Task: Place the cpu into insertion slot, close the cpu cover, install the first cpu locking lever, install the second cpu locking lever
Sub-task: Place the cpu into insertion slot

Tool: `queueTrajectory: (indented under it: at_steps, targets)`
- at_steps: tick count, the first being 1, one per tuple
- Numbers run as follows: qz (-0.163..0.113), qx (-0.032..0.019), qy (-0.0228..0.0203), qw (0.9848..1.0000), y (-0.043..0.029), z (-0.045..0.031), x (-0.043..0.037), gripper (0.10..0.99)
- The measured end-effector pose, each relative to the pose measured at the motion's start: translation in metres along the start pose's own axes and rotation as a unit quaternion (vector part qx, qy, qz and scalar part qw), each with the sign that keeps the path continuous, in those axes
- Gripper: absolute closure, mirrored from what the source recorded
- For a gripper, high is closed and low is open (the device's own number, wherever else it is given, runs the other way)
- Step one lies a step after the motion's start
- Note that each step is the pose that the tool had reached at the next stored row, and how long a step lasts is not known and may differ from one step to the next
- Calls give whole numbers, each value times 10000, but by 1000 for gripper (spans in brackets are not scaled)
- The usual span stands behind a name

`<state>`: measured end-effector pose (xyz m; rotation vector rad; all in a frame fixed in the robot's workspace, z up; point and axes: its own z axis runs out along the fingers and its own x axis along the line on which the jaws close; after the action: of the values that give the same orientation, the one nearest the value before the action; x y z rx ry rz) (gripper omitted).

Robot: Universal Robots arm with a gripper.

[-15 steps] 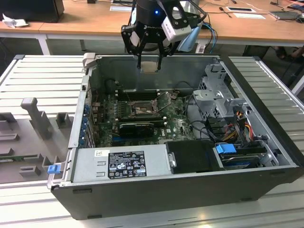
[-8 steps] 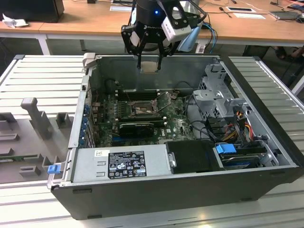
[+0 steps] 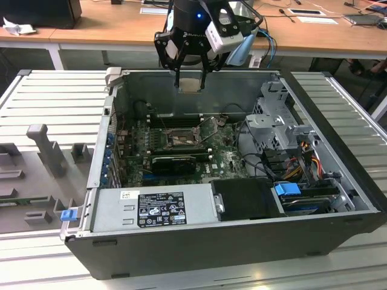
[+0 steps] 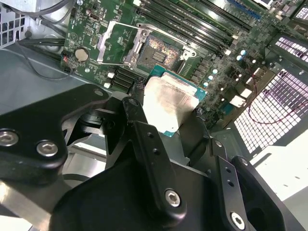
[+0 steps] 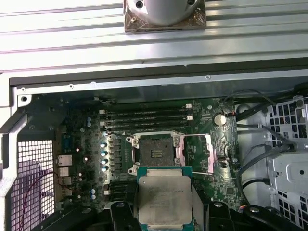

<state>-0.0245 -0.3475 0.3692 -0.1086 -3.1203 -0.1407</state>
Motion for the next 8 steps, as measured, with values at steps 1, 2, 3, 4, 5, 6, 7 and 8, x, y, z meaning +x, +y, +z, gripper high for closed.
queueTrajectory:
  at_steps: [1, 2, 3, 4, 5, 6, 7, 8]
  targets:
    - [3, 0, 0, 10000, 0, 0, 0, 553]
    - [8, 0, -1, 10000, 0, 0, 0, 553]
    - [14, 0, -1, 10000, 0, 0, 0, 553]
    - [21, -1, -2, 10000, 0, 0, 0, 553]
    - [42, -1, -4, 10000, 0, 0, 0, 553]
    - [65, 0, -6, 10000, 0, 0, 0, 553]
    - [79, -1, -7, 10000, 0, 0, 0, 553]
    - [92, -1, -8, 10000, 0, 0, 0, 553]
